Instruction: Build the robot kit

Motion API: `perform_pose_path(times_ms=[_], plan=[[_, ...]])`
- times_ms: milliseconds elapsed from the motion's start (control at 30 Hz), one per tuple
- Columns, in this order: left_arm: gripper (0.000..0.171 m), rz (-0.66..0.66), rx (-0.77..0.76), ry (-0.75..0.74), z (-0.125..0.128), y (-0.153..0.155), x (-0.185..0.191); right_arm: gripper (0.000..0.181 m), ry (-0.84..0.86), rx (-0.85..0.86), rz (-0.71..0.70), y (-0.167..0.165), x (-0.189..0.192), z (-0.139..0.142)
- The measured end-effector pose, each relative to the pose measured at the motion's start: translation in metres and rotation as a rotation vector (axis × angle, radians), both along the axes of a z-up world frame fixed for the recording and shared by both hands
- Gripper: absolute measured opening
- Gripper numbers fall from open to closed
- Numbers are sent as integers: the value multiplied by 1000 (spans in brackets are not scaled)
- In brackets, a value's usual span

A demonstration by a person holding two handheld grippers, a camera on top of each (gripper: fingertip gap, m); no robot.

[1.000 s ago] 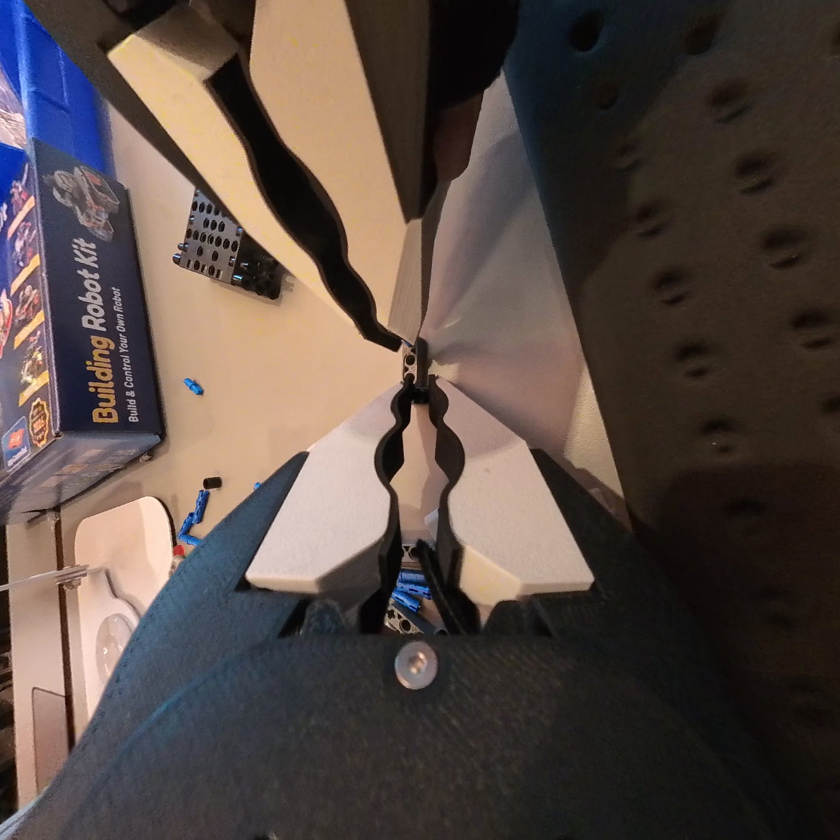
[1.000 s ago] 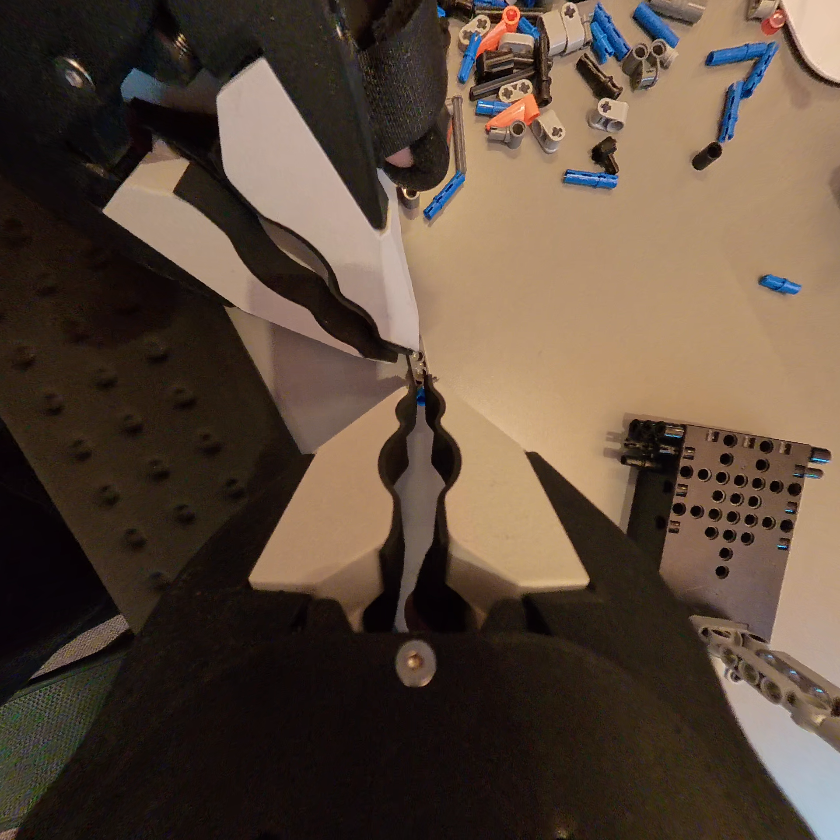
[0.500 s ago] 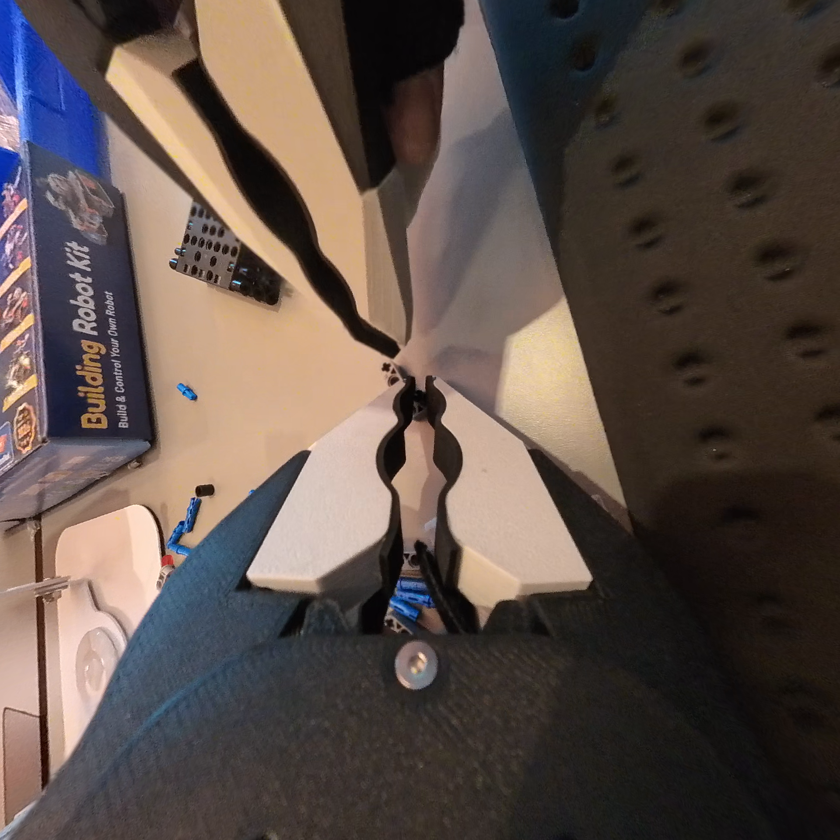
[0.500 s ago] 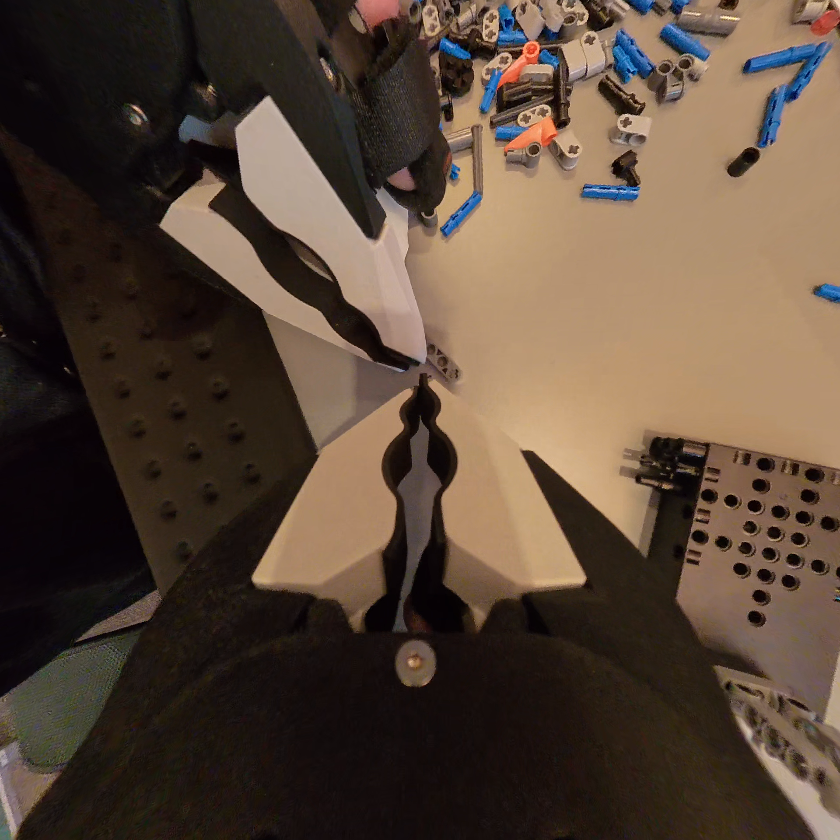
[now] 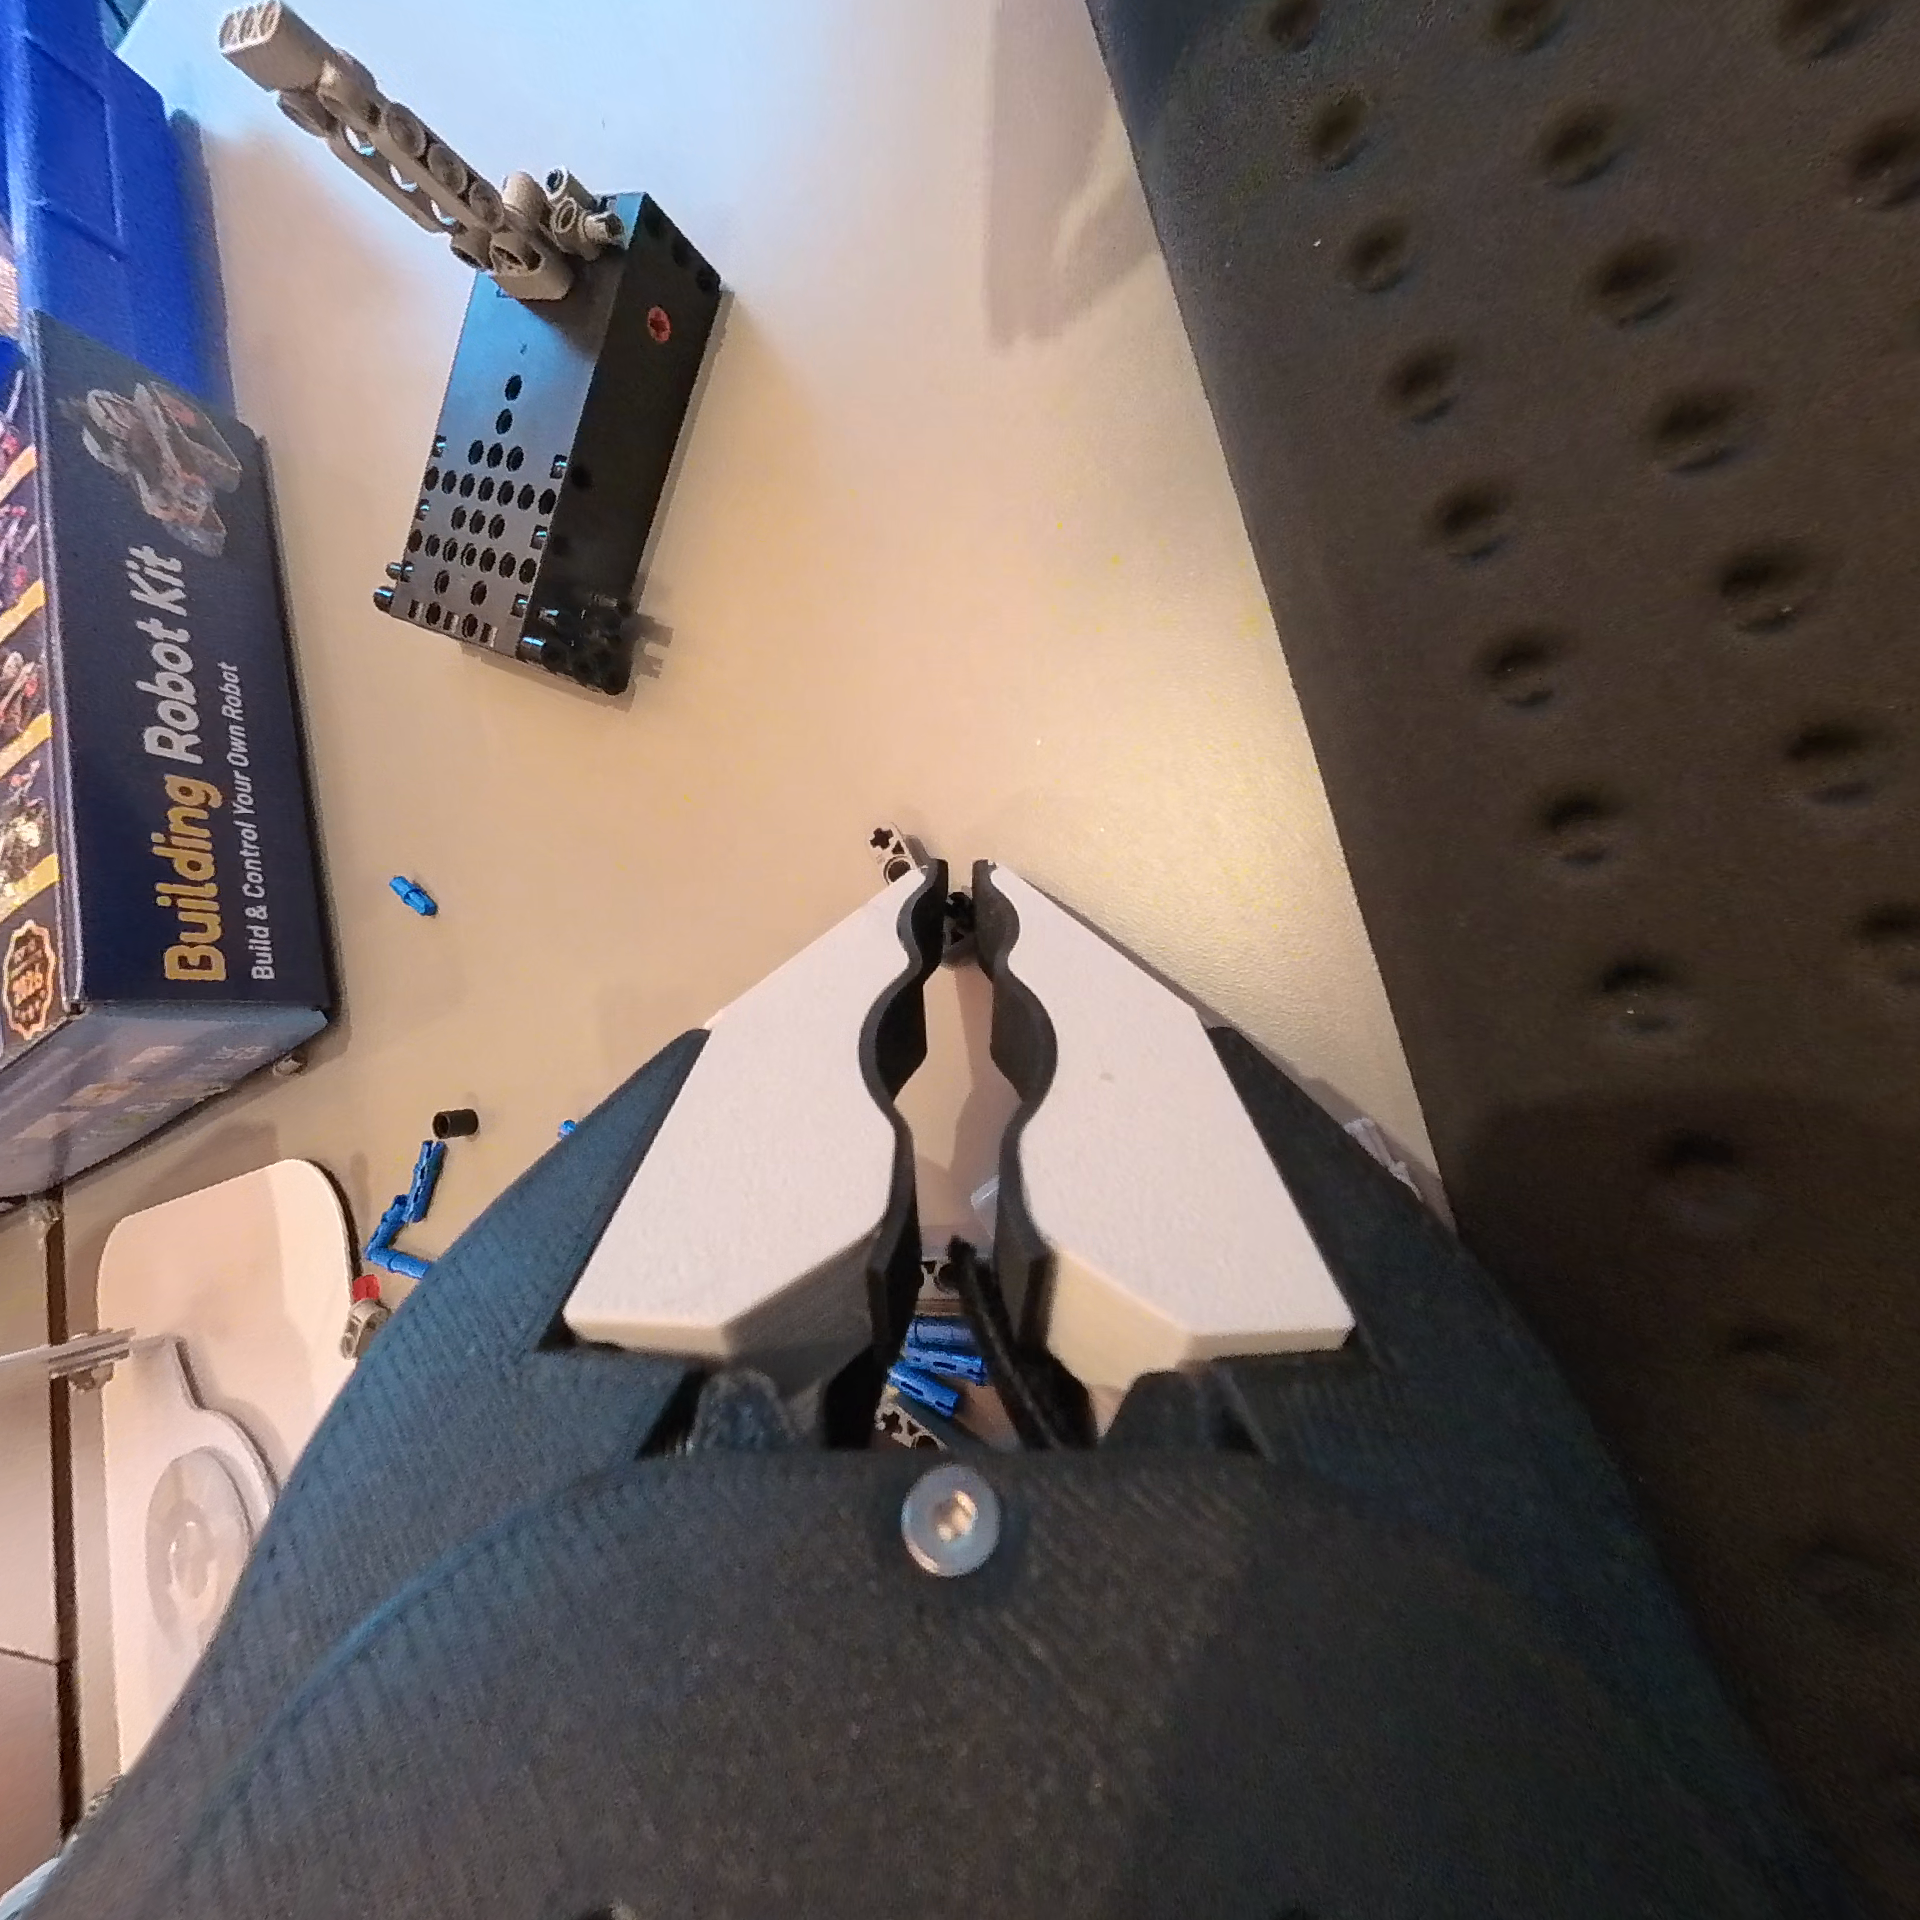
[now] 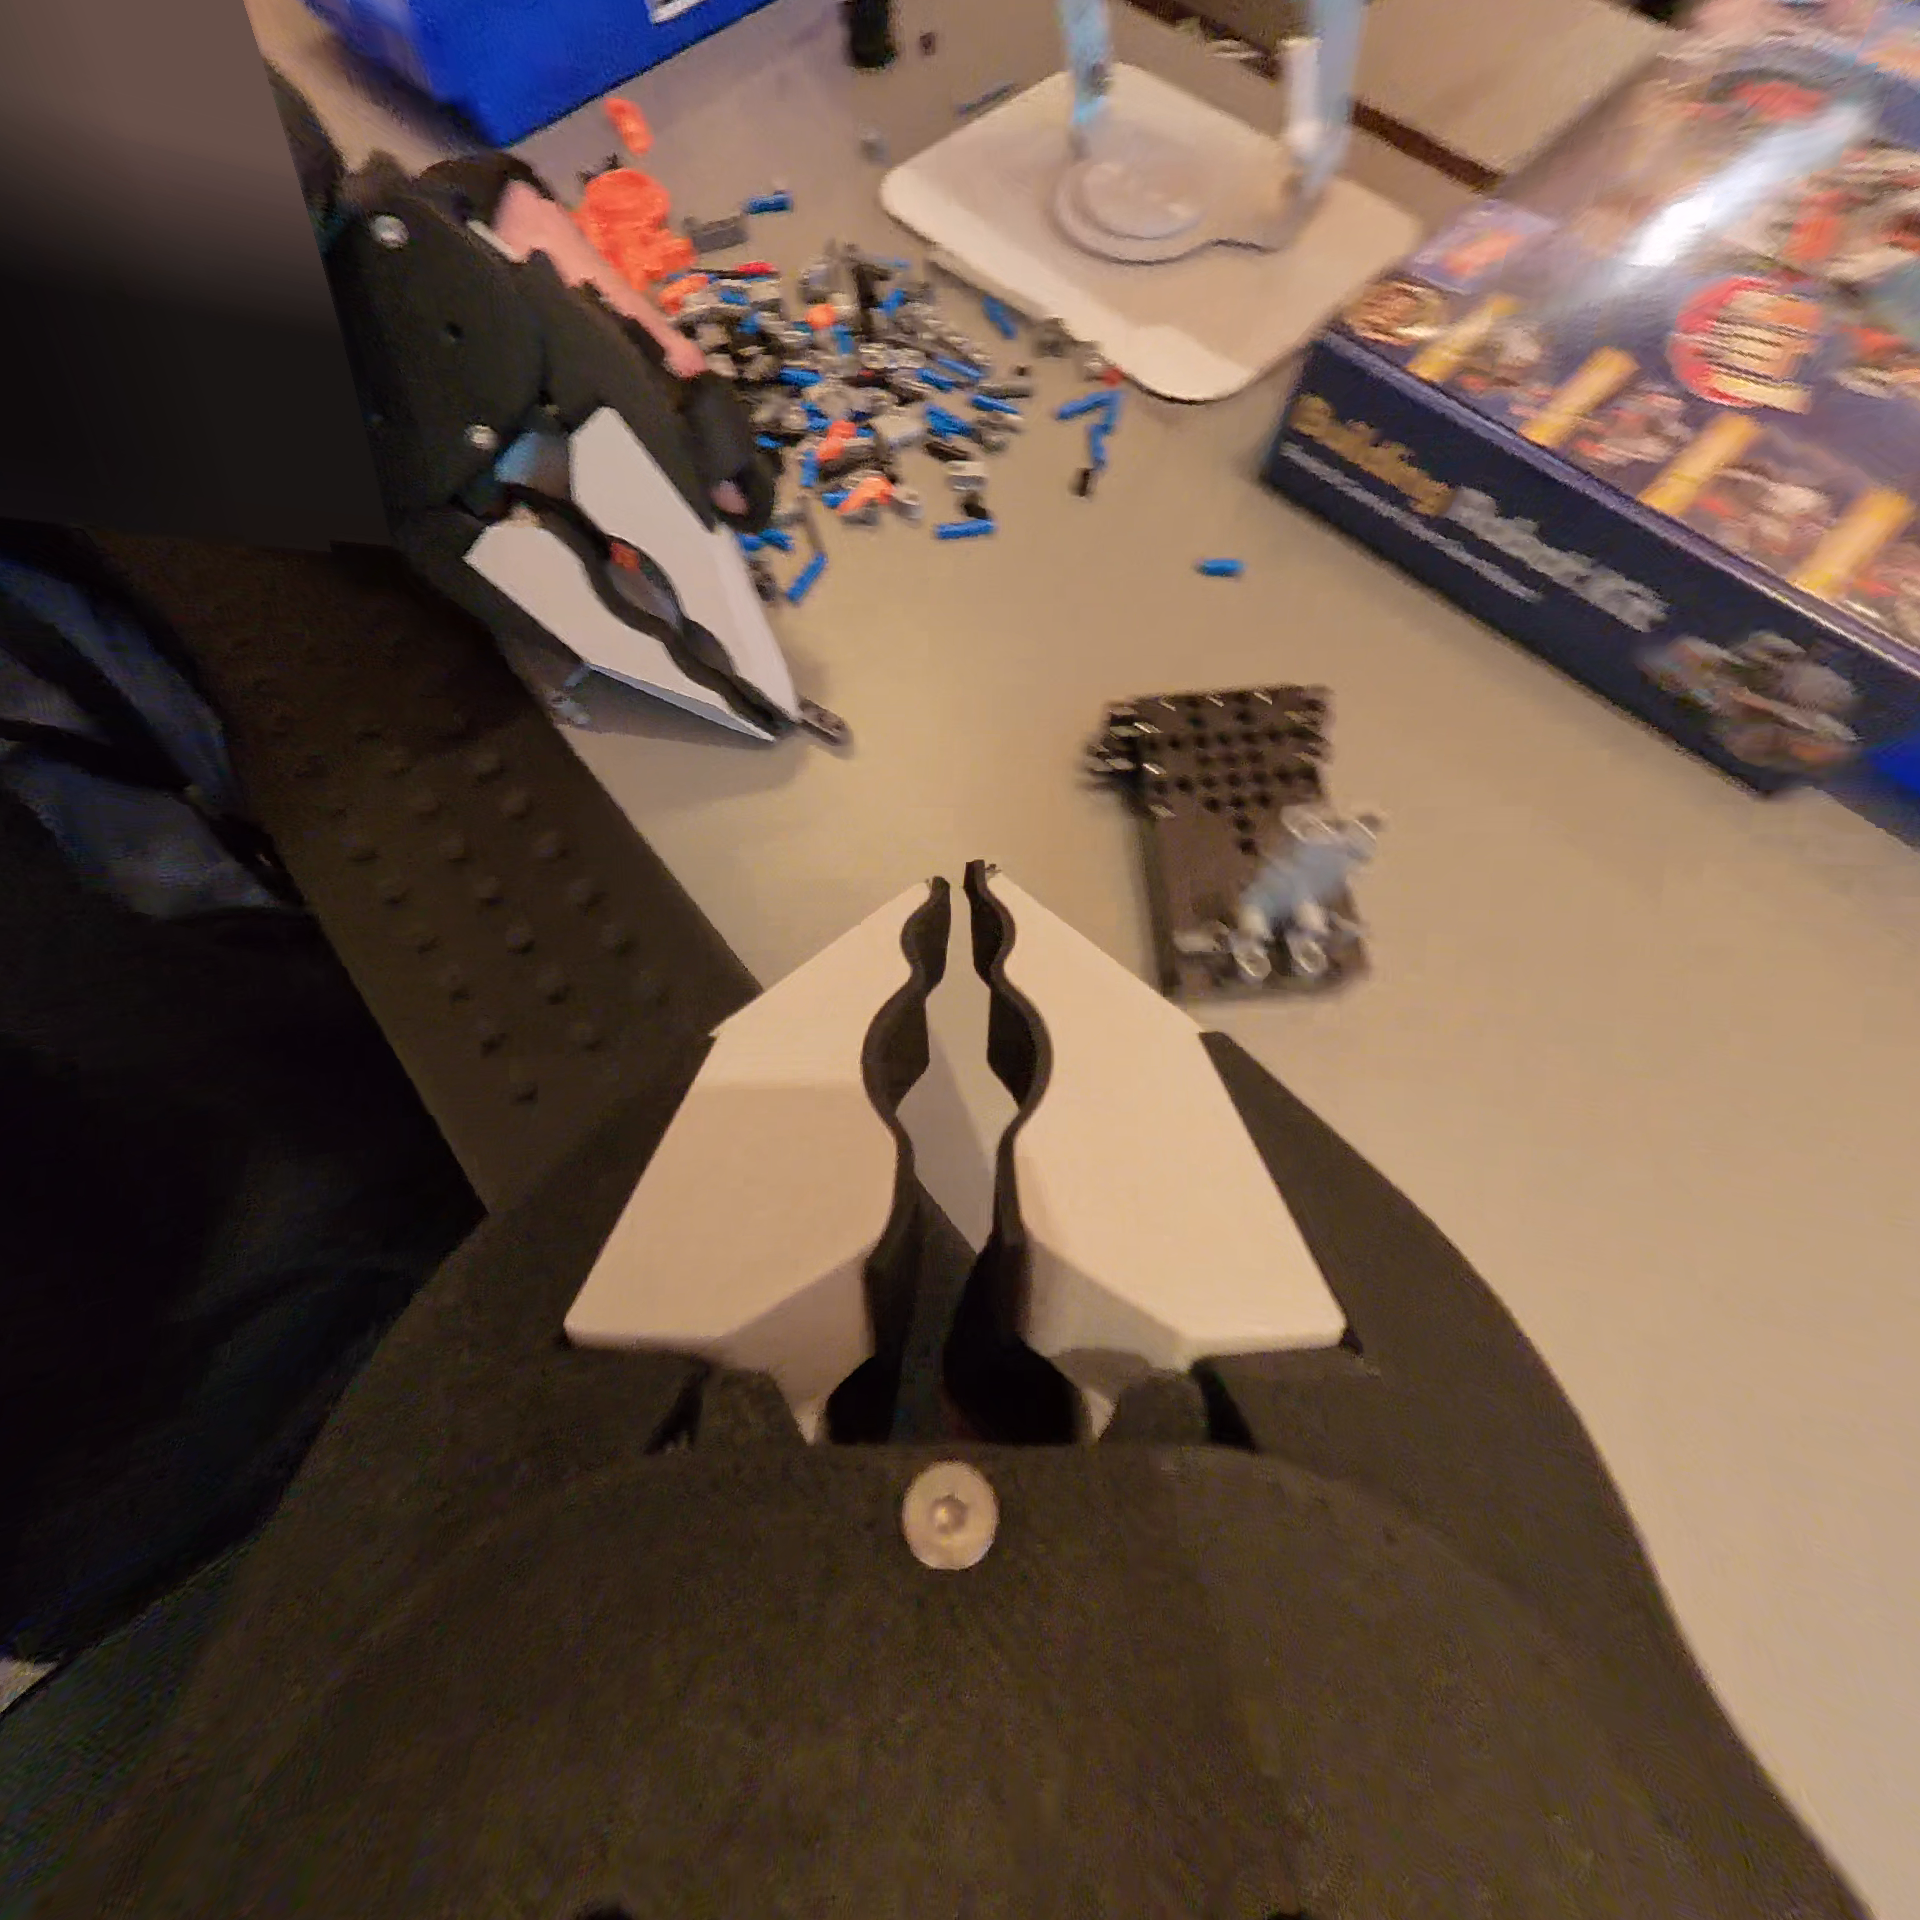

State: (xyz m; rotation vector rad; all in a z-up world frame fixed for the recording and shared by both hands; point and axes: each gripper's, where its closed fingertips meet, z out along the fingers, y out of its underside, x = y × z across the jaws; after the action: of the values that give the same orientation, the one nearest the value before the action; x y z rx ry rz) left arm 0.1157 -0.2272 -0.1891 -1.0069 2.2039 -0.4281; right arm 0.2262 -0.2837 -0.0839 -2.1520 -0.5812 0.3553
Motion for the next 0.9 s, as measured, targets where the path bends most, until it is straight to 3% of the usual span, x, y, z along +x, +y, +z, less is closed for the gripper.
perform_pose_path(times_ms=[200,333,500,600,767,900], plan=[[2,-8,-3,20,-5,0,-1,11,-119,42,-297,-41,91,22],[2,-6,-5,20,-5,-1,0,17,-173,-72,-398,-66,129,-5],[2,-3,-1,16,-5,-3,3,22,-230,-233,-383,-56,128,-79],[2,7,0,13,-4,-1,3,18,-220,-253,-416,-46,133,-104],[5,12,-8,7,-4,-1,4,3,-156,-246,-403,-35,125,-112],[6,13,-17,-3,-3,0,5,2,-162,-236,-391,-35,123,-111]])
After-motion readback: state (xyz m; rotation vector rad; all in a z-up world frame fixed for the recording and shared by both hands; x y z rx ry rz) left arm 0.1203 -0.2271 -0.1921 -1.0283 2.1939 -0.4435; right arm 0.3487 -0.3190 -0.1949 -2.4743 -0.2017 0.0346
